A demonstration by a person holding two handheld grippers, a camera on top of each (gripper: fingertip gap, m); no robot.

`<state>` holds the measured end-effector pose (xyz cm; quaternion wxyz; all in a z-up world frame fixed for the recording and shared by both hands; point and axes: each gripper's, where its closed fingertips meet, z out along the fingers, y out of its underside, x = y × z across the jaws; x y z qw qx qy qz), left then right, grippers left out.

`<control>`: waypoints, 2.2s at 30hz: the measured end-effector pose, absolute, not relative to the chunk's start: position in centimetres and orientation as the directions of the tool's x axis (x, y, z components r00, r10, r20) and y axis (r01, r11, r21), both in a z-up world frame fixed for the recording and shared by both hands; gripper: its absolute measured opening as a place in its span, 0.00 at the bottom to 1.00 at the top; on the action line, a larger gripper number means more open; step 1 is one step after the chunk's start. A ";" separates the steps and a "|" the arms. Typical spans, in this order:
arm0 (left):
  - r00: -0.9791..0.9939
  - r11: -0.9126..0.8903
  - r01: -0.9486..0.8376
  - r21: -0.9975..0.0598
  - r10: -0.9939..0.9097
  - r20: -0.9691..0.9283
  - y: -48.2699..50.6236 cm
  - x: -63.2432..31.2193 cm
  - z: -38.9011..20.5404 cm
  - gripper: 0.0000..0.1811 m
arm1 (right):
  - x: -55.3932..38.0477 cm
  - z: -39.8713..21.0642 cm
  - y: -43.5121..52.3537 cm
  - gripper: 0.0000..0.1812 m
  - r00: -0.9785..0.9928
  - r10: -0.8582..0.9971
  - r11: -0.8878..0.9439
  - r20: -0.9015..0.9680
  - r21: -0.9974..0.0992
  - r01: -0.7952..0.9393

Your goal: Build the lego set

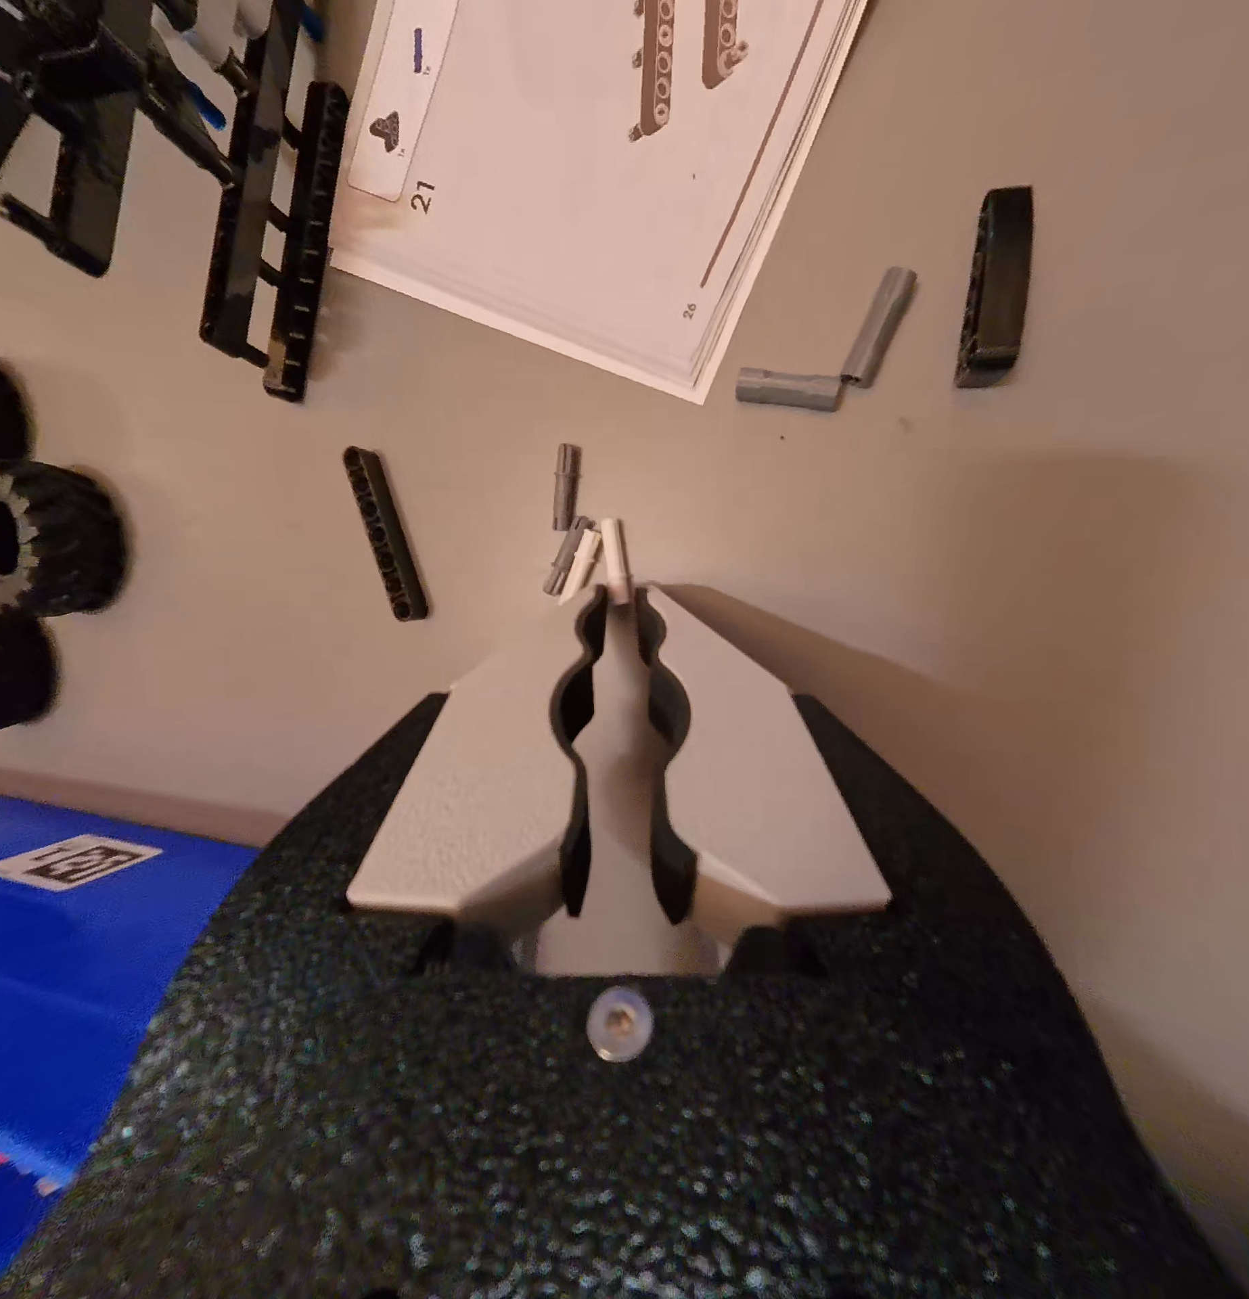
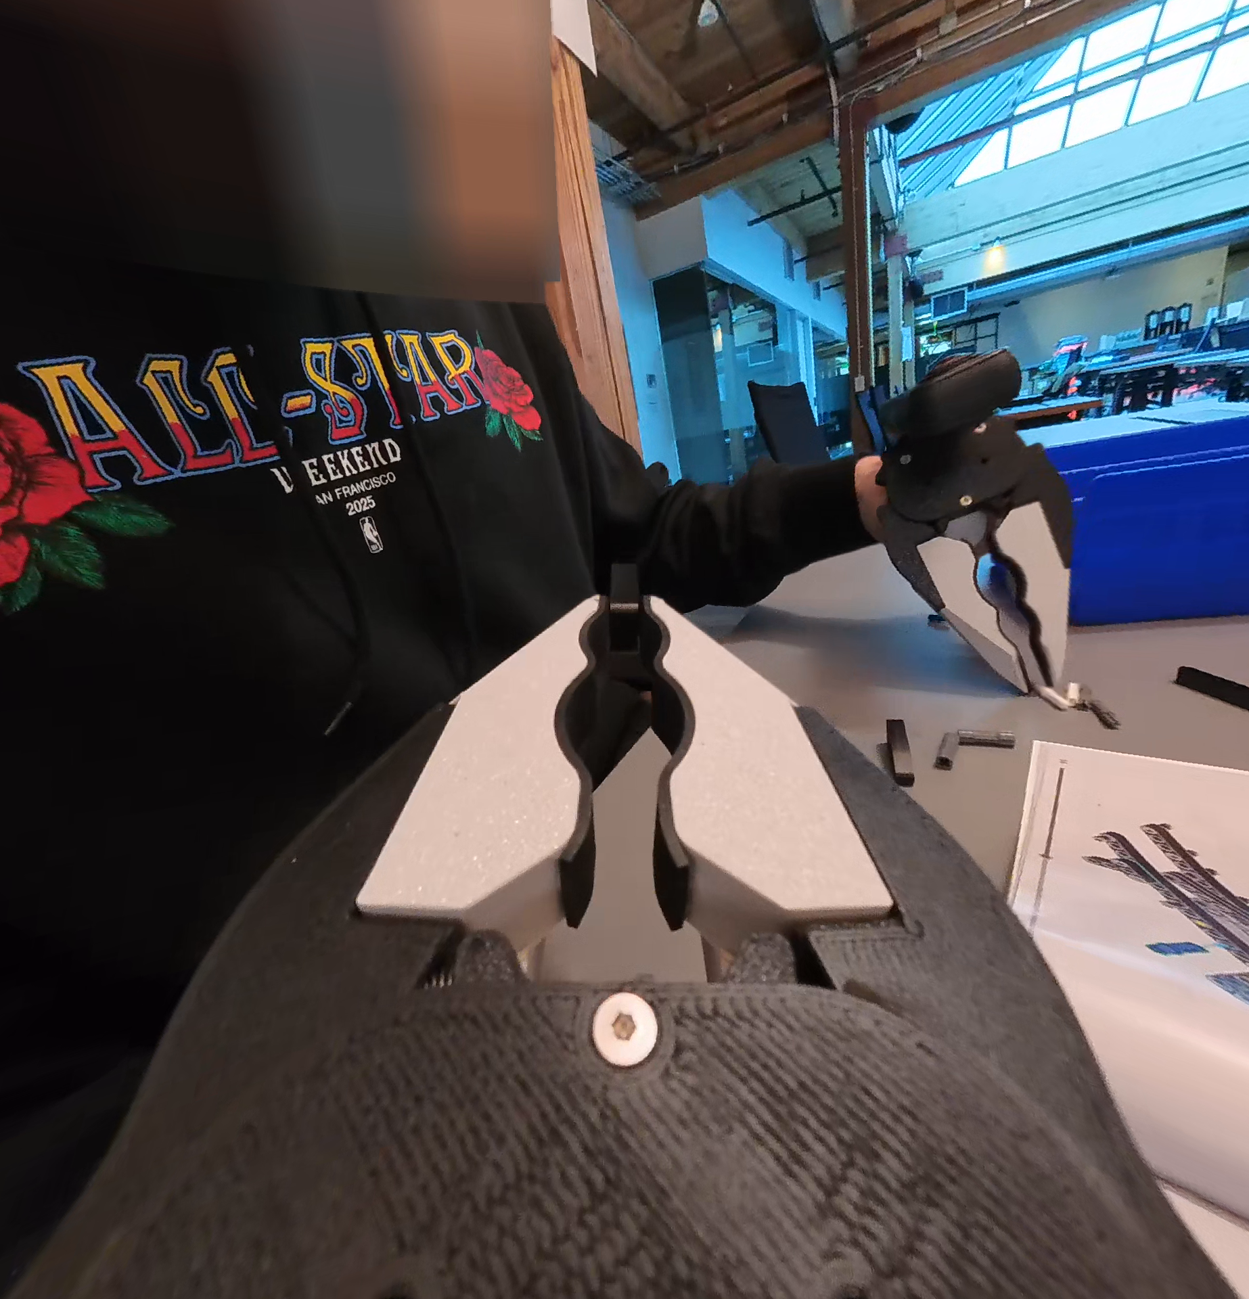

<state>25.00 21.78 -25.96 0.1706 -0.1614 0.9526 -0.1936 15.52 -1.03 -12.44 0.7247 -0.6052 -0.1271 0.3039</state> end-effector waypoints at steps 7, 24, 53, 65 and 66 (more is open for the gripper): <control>-0.885 0.796 -0.303 -0.524 -0.439 -0.155 20.8 24.4 -25.4 0.09 | 16.9 -12.6 -0.1 0.03 0.816 0.526 0.073 -0.238 -0.944 -0.322; -0.948 0.423 0.074 -0.903 -0.251 -0.196 3.9 18.3 -15.2 0.04 | 18.5 -13.9 3.7 0.03 0.915 0.337 0.028 -0.221 -0.969 -0.245; -0.383 0.660 0.256 -0.707 -0.602 -0.701 6.6 24.3 -14.6 0.04 | 24.1 -12.8 6.8 0.11 0.971 -0.215 0.213 -0.106 -0.975 -0.059; -0.545 0.564 0.091 -0.821 -0.662 -0.515 6.7 24.2 -15.7 0.03 | 24.1 -13.8 7.0 0.17 0.933 -0.318 0.050 0.169 -0.980 0.194; -0.575 0.541 0.093 -0.836 -0.656 -0.488 6.5 24.0 -15.7 0.03 | 23.8 -13.9 6.9 0.16 0.952 -0.271 0.055 0.143 -0.985 0.163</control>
